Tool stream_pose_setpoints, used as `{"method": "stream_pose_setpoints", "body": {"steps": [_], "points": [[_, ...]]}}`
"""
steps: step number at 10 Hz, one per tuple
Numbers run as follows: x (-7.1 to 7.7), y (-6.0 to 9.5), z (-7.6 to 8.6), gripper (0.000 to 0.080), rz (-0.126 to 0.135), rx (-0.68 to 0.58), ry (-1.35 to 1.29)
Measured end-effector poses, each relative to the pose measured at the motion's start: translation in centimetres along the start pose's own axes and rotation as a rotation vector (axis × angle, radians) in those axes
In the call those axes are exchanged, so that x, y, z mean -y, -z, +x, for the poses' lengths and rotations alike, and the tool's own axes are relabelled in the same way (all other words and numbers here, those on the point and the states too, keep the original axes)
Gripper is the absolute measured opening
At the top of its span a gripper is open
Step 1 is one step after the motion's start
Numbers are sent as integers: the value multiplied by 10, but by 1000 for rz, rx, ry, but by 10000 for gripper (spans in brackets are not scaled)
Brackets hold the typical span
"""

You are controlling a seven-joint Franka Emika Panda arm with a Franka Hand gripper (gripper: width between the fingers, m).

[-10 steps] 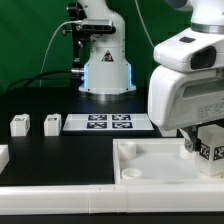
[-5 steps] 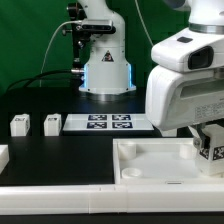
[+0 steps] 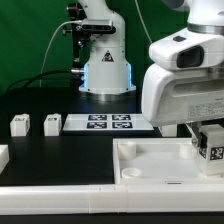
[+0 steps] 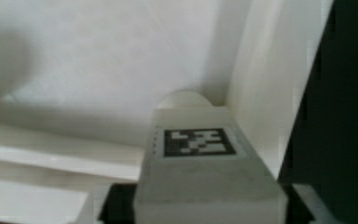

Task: Assemble one leg

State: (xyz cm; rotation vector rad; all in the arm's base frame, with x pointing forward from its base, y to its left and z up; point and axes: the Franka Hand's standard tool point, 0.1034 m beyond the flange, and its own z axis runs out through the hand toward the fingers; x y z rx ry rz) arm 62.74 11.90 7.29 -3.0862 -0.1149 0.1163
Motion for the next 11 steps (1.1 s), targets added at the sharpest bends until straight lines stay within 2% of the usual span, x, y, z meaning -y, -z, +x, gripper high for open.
{"method": "stream_pose_setpoints", "body": {"steps": [6,11], "points": [[0,1,1,294,2,-4,-812],[4,0,0,294,11,5,-1360]]}}
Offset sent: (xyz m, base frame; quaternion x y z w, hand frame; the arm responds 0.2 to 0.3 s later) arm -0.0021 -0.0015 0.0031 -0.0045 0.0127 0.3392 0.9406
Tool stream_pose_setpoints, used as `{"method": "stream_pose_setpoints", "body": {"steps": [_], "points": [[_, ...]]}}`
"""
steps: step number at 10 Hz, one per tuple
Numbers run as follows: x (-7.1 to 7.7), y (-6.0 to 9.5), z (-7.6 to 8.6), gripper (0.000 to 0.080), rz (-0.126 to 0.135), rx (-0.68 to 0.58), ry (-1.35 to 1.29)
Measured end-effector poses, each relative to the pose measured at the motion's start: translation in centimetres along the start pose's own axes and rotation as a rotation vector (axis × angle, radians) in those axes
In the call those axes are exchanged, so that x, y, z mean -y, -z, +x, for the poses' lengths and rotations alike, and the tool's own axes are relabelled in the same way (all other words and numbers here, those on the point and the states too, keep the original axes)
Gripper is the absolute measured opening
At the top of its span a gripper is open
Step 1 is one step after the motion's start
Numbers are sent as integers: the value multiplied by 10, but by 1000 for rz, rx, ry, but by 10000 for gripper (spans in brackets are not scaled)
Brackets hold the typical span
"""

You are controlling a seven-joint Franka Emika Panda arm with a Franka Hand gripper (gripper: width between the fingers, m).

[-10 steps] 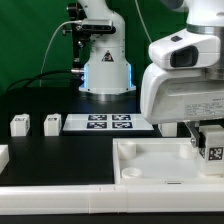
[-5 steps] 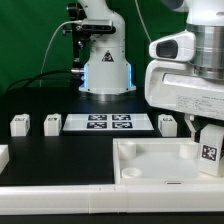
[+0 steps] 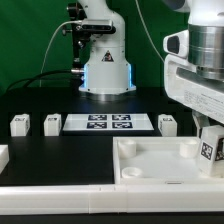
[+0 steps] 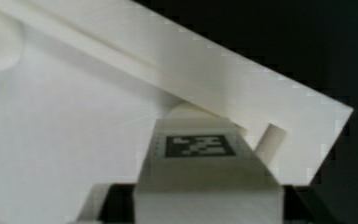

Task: Assemble one leg

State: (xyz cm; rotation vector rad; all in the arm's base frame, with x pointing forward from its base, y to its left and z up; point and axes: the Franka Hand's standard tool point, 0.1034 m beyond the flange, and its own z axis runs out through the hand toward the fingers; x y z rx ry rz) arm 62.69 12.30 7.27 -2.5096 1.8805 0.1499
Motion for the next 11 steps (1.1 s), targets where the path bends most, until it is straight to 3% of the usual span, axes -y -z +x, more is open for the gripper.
{"method": "stream_pose_setpoints", "body": {"steps": [3,4,5,7,11], "points": [[0,0,0,294,2,8,-211],[0,0,-1,373,1,8,-195],[0,0,-2,373,1,8,-169],[0,0,-3,620,1,8,-126],[-1,-2,-8,648,-9,5,370]]}}
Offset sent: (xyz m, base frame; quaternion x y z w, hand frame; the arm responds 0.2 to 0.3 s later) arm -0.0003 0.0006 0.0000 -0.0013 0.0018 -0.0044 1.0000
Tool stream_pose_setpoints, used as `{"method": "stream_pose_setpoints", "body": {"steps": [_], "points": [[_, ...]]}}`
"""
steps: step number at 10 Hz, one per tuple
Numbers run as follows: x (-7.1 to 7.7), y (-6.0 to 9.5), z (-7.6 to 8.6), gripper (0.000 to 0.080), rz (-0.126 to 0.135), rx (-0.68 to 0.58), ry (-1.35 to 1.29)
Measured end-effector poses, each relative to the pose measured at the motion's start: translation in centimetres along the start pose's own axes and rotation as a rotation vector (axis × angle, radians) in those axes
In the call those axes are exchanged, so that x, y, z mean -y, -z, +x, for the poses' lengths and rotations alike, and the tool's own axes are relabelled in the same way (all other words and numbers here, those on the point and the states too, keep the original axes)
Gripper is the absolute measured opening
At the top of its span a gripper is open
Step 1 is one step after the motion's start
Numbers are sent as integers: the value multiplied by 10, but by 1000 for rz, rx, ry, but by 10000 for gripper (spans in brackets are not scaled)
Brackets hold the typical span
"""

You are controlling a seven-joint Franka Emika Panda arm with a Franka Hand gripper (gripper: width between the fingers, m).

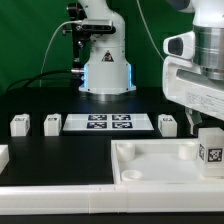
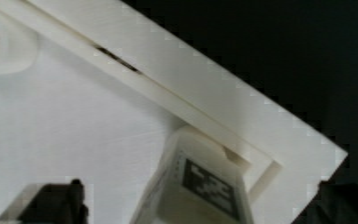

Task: Assemble one leg

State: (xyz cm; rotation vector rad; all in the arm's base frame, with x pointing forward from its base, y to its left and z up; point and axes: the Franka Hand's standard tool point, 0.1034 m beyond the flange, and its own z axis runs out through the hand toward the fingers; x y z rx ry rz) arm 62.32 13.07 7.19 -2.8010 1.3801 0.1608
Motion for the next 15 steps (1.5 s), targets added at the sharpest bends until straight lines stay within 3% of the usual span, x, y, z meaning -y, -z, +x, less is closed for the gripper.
{"method": "stream_pose_setpoints", "body": {"steps": [8,11,12,13,14,15], "points": [[-3,0,4,649,-2,0,959],[-4,0,7,649,0,1,1089],[-4,0,7,516,0,1,1089],[-4,0,7,516,0,1,1089],[-4,0,7,378,0,1,1089],[-6,0,9,297,-4,-1,1088]]}}
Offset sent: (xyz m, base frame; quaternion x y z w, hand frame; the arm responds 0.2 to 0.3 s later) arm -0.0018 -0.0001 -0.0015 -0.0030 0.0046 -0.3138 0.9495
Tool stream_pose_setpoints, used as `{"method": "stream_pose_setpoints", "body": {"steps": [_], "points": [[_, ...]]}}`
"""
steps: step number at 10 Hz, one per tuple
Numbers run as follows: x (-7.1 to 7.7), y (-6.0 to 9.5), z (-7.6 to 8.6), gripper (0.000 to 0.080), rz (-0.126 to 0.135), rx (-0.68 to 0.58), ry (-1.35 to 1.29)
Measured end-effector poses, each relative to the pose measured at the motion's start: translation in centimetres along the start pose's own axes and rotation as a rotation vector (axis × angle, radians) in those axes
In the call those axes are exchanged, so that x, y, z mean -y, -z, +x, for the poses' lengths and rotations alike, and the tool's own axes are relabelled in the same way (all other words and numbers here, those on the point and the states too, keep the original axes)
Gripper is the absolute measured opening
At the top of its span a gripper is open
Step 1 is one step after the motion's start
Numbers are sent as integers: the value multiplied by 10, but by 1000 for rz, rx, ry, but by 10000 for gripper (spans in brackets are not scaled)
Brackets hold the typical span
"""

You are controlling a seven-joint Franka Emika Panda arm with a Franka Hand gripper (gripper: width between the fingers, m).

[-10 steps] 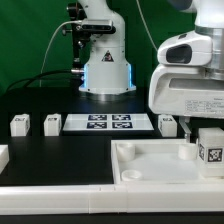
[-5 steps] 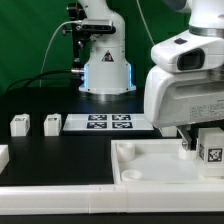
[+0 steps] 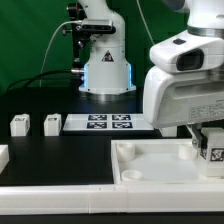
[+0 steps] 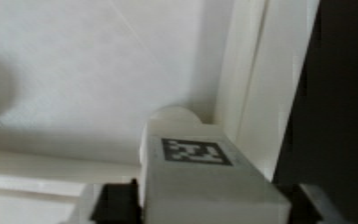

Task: Assemble one leg

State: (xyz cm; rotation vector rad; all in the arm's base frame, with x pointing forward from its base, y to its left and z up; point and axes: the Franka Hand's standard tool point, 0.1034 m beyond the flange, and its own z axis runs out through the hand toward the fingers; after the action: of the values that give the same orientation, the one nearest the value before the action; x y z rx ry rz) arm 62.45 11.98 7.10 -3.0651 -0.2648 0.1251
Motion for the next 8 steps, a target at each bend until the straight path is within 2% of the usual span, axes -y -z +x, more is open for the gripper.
{"method": "stream_pose_setpoints", "body": {"steps": [5,8], "points": [[0,0,0,296,3,0,-86],[2,-1,0,297,11,-11,-514]]}}
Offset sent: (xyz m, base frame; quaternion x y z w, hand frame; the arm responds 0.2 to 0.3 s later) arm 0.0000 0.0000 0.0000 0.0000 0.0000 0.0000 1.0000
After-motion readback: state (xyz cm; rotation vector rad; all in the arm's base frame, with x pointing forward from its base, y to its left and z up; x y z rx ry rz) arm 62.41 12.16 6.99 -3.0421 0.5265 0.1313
